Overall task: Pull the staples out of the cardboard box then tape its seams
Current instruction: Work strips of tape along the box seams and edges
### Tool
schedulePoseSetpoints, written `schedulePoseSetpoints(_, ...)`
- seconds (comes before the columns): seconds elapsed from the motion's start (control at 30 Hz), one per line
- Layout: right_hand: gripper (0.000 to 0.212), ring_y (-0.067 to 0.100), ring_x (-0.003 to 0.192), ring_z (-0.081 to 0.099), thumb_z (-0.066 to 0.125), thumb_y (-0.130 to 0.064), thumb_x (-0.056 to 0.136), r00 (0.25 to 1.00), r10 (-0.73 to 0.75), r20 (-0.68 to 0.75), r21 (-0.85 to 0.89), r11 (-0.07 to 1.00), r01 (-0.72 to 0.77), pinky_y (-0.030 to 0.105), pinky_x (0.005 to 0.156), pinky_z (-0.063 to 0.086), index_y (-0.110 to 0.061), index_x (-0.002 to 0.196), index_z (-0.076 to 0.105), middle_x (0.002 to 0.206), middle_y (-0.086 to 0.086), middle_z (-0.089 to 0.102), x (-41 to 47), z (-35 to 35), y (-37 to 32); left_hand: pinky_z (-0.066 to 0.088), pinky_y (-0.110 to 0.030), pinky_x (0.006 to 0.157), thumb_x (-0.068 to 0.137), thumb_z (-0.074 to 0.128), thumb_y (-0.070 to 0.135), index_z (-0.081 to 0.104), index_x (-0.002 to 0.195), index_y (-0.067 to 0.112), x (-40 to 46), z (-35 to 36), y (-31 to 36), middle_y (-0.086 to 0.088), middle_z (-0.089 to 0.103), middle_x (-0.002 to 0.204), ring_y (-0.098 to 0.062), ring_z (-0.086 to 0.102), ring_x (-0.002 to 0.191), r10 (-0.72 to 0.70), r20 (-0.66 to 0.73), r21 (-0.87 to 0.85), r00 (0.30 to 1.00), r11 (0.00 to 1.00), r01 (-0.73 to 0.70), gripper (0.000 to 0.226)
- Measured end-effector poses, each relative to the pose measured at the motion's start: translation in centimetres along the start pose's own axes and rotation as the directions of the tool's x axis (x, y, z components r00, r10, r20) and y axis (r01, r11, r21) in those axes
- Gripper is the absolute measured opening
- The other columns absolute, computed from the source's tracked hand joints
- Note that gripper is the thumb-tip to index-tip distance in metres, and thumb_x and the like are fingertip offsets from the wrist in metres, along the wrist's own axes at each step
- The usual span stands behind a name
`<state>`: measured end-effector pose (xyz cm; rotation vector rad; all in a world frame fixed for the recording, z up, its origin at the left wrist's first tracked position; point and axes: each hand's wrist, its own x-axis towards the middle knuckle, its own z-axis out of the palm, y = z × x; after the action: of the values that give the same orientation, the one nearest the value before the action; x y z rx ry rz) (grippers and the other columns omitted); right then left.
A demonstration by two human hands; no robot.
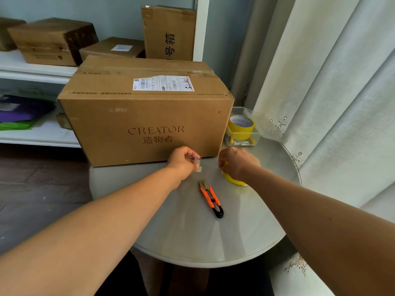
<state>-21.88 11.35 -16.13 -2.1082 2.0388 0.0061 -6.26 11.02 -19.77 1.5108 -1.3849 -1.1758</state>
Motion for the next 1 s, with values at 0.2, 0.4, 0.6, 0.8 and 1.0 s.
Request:
schedulePoseSetpoints(0.2, 0.037, 0.023, 0.117, 0.055, 0.06, -0.02, 0.09, 1.0, -0.009, 0.021, -0.083, 0.996, 0.01, 0.03, 0.084, 0.046, -0.036, 0.123, 0.058, 0.128, 0.001, 0.056, 0.1, 0.2, 0.2, 0.043, -0.016, 0.065, 0.082, 0.061, -0.012, 0.053, 0.072, 0.018, -0.1, -0.1, 0.5, 0.002, 0.054, 0.075, -0.009, 0.05, 0.071, 0.017, -0.001, 0.027, 1.0, 1.0, -0.017, 0.033)
schedulePoseSetpoints(0.4, 0.021, 0.023, 0.109, 0.06, 0.063, -0.033, 0.09, 0.999, 0.038, -0.018, -0.04, 0.998, -0.039, 0.028, 0.082, 0.048, -0.031, 0.111, 0.065, 0.118, -0.001, 0.062, 0.1, 0.7, 0.2, 0.043, -0.021, 0.07, 0.083, 0.061, -0.011, 0.053, 0.072, 0.019, -0.4, -0.1, 0.7, 0.002, 0.053, 0.075, -0.016, 0.051, 0.082, 0.001, 0.015, 0.049, 1.0, 0.999, -0.002, 0.033)
schedulePoseSetpoints(0.6, 0.031, 0.018, 0.113, 0.058, 0.057, -0.016, 0.09, 1.0, 0.012, -0.001, -0.049, 0.999, -0.013, 0.029, 0.083, 0.05, -0.036, 0.113, 0.065, 0.122, -0.006, 0.061, 0.3, 0.8, 0.3, 0.043, -0.022, 0.071, 0.083, 0.06, -0.012, 0.053, 0.072, 0.019, -0.6, 0.0, 1.1, 0.0, 0.053, 0.076, -0.018, 0.052, 0.086, 0.008, 0.056, 0.057, 0.998, 0.998, -0.011, 0.033)
schedulePoseSetpoints(0.8, 0.043, 0.017, 0.126, 0.049, 0.056, -0.017, 0.091, 1.0, 0.002, -0.02, -0.073, 0.997, -0.004, 0.03, 0.09, 0.047, -0.037, 0.129, 0.055, 0.135, -0.005, 0.051, -0.2, 1.1, 0.7, 0.046, -0.023, 0.074, 0.083, 0.061, -0.011, 0.053, 0.073, 0.018, -1.0, -0.6, 1.7, -0.002, 0.051, 0.075, -0.018, 0.051, 0.081, 0.045, 0.088, 0.057, 0.995, 0.997, -0.05, 0.032)
schedulePoseSetpoints(1.0, 0.08, 0.026, 0.124, 0.049, 0.05, -0.007, 0.089, 0.999, -0.022, 0.025, -0.097, 0.995, 0.024, 0.035, 0.086, 0.049, -0.037, 0.152, 0.011, 0.137, 0.006, 0.047, -0.5, 0.7, 0.4, 0.043, -0.023, 0.067, 0.083, 0.063, -0.008, 0.053, 0.077, 0.02, -1.8, -1.5, 2.6, -0.003, 0.05, 0.073, -0.013, 0.048, 0.07, 0.12, 0.153, 0.107, 0.981, 0.985, -0.137, 0.031)
